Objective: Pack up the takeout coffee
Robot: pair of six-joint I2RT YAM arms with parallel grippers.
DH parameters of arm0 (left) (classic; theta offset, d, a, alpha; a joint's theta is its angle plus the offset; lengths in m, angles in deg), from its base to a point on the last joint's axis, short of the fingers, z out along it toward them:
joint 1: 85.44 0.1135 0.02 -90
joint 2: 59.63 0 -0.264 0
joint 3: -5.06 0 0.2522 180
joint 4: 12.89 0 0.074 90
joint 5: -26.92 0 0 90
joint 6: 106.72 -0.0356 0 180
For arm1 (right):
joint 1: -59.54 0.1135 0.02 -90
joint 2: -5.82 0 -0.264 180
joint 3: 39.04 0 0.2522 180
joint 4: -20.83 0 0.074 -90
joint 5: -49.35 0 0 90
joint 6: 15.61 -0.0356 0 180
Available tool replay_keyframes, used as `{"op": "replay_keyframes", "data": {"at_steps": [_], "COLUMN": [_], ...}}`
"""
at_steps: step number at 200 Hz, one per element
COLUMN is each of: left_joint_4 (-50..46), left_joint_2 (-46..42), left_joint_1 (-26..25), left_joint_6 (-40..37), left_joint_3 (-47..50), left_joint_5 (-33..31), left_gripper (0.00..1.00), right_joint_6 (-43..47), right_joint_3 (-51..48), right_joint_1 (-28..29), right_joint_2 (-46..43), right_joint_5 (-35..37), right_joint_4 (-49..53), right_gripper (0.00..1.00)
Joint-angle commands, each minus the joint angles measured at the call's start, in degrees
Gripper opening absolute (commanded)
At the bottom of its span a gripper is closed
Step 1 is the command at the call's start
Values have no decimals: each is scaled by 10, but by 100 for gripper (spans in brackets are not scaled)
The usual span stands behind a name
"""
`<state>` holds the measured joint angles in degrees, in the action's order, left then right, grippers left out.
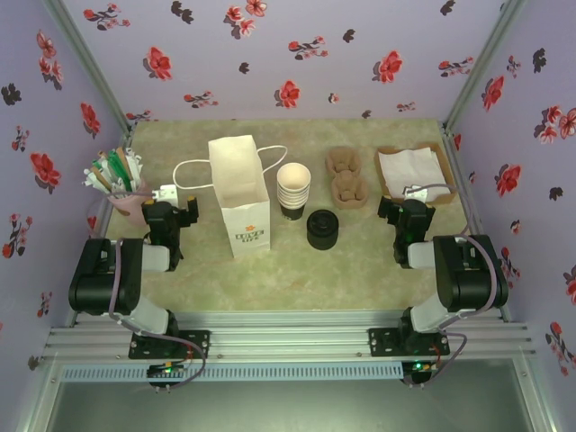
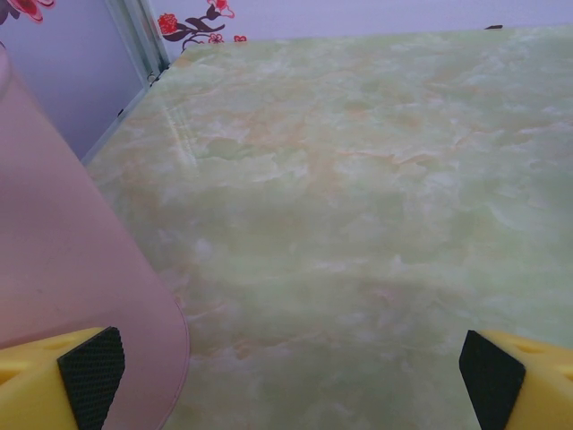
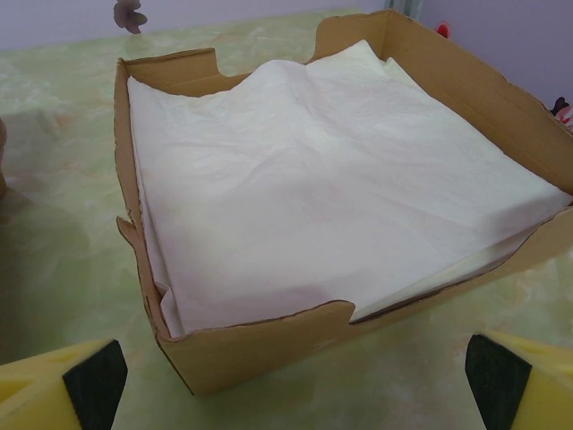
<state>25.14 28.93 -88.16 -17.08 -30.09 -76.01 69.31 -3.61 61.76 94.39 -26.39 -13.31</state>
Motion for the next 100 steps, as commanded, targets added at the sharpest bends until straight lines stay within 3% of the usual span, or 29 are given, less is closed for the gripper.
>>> {"op": "replay_keyframes", "data": {"at_steps": [1,80,100], "left_joint_4": [10,21,48], "left_joint_2": [1,-1,-22], "left_joint_1": [2,-1,-18], "left_joint_6": [6,2,-9], "left_joint_3": [-3,3,24], "left_joint_5": [-11,-11,-44], "left_gripper": [99,99,99], "right_joint_6": [-7,-3,7], "right_joint_3": [10,8,12], "right_joint_1": [-4,-4,2], "right_joint_2": [-1,-4,-26], "right_joint_5": [-5,-10,-18], "right_joint_4": [-3,-5,21], "right_gripper": [99,99,99]}}
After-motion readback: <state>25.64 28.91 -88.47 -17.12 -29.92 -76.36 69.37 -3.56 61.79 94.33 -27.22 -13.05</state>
